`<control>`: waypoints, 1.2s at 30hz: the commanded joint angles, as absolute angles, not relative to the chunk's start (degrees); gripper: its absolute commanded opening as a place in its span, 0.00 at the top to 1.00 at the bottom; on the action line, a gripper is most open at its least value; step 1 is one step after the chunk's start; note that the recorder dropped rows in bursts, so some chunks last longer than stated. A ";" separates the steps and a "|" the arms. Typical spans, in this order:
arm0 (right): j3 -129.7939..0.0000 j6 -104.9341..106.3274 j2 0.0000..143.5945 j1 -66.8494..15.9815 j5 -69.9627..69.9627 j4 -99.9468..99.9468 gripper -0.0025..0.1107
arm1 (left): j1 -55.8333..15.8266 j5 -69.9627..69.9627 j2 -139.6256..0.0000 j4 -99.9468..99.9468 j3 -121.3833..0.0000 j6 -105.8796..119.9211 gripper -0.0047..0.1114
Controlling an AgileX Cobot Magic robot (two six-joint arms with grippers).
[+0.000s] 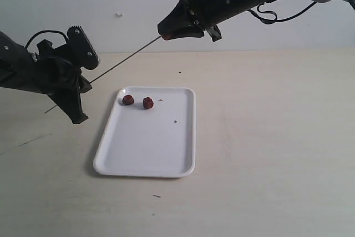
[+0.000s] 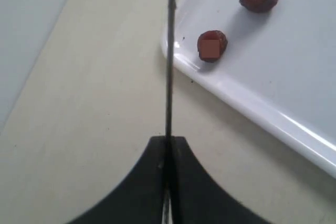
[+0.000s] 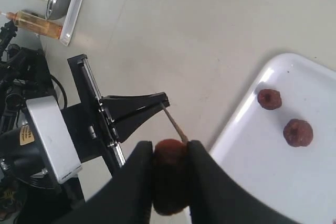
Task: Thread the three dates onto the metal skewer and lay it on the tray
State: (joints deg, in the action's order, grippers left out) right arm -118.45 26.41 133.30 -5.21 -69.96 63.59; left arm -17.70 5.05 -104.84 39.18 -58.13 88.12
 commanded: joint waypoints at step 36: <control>-118.17 28.40 132.74 -3.70 -69.96 64.71 0.79 | -17.73 5.29 -104.68 39.77 -58.18 86.28 0.96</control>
